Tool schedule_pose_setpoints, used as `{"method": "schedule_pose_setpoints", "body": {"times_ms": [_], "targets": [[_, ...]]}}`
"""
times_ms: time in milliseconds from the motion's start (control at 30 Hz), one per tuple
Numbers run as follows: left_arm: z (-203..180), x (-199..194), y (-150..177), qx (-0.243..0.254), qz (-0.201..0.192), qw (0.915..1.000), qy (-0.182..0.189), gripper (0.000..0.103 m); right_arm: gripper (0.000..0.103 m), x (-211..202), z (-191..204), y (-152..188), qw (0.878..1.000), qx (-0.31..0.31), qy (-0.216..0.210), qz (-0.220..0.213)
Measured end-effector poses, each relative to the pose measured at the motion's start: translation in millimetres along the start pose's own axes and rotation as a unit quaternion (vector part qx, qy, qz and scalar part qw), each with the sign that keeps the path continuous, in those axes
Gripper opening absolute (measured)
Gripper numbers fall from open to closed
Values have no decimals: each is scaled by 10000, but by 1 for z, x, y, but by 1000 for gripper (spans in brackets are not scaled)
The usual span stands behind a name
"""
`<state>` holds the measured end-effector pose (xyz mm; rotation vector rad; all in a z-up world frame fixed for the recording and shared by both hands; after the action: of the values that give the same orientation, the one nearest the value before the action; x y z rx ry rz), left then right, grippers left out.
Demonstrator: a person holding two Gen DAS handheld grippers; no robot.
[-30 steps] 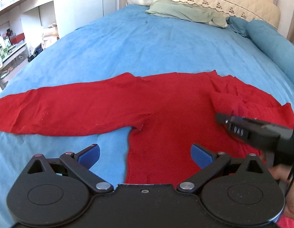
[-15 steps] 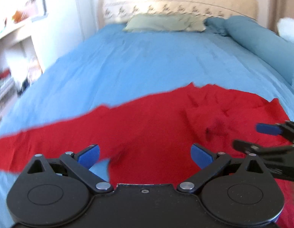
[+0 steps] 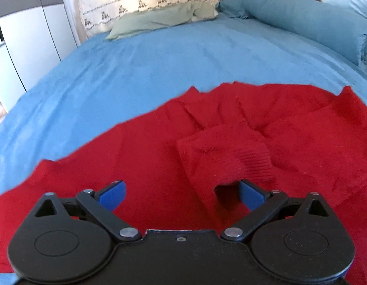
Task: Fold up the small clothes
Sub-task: 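Carry the held sleeve across the sweater body and open the right tool, then reach the left tool to the other sleeve and close on it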
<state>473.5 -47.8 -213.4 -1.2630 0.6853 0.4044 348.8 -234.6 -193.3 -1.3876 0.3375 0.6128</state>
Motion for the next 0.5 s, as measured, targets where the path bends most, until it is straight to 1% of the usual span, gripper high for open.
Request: {"method": "schedule_pose_setpoints", "body": {"times_ms": [100, 167, 233, 300, 400, 467, 500], "targets": [[5, 2, 3, -55, -162, 9998, 77, 103, 94, 1, -6, 12, 9997, 207, -96, 73], [10, -2, 4, -97, -238, 9997, 36, 102, 94, 2, -4, 17, 9994, 273, -196, 77], [20, -6, 5, -186, -315, 9993, -87, 94, 94, 3, -2, 22, 9993, 258, -247, 77], [30, -6, 7, -277, -310, 9991, -129, 88, 94, 3, 2, 24, 9993, 254, -278, 54], [36, -7, 10, -402, -285, 9988, -46, 84, 94, 5, 6, 22, 9991, 277, -316, 44], [38, -11, 14, -523, -362, 9979, 112, 83, 94, 5, 7, 21, 9990, 298, -342, 22], [36, -12, 16, -571, -371, 9974, 254, 84, 94, 4, 7, 20, 9990, 301, -342, 12]]}}
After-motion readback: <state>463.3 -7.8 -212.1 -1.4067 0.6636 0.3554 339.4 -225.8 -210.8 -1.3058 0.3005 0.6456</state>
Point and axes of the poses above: each gripper's, at about its wrist camera, not at the fingertips, and x roughly the way its jaws point, z to its left, y to its underside, the point moved 5 cm from there along x, roughly the way its jaws point, and after that the axes turned 3 degrees about -z, right-handed, at the moved point
